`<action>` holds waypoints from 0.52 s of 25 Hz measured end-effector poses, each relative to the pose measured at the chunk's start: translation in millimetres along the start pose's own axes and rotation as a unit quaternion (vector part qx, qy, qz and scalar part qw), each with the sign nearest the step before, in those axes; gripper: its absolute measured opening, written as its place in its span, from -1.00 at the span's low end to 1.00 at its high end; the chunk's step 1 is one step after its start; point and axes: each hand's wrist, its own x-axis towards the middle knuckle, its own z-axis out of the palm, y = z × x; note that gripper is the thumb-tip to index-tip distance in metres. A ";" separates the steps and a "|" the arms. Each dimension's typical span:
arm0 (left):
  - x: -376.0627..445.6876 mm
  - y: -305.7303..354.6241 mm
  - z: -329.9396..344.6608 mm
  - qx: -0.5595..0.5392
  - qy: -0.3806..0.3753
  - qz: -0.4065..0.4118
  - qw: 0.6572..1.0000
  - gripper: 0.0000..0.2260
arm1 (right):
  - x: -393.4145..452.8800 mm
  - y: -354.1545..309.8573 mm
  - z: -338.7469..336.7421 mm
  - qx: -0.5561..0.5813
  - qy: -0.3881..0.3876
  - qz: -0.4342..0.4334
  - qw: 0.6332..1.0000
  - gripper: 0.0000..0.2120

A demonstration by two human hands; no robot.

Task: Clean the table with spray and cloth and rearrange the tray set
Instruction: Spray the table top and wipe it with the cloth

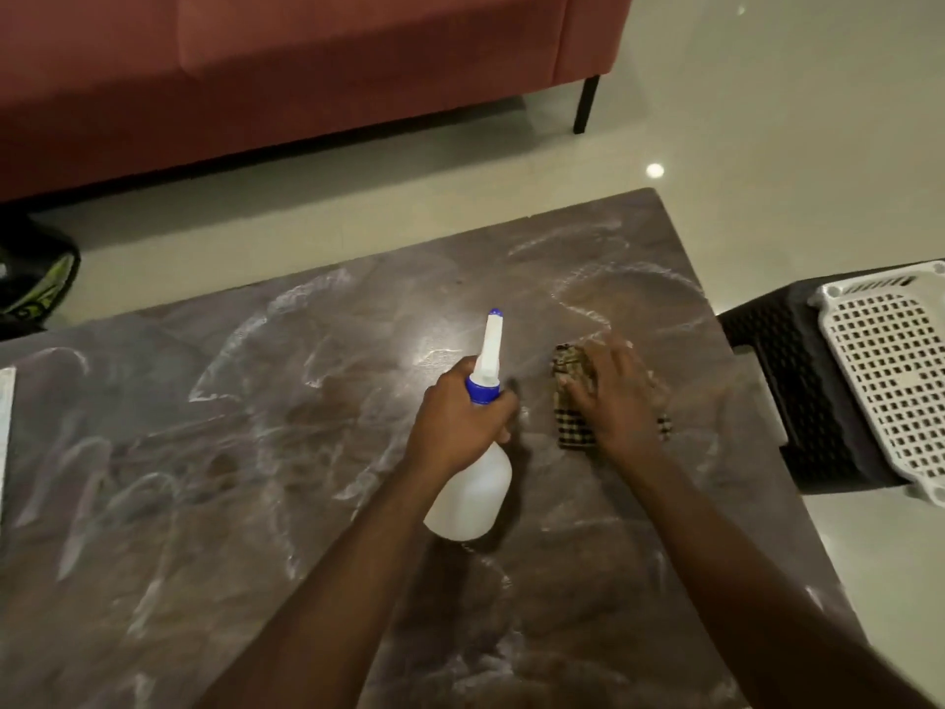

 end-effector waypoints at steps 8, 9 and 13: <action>18.8 -8.0 -10.4 -0.014 -0.022 -0.001 1.000 -0.86 | -22.9 4.5 41.7 -0.168 0.044 -0.050 0.984 -0.39; 26.5 -0.6 -9.1 -0.020 -0.027 -0.012 0.999 -0.84 | -18.1 12.0 34.7 -0.171 0.052 -0.068 0.982 -0.39; 54.8 19.3 -5.9 -0.052 -0.122 -0.035 0.991 -0.83 | 27.6 40.5 13.3 -0.187 0.110 -0.051 0.975 -0.47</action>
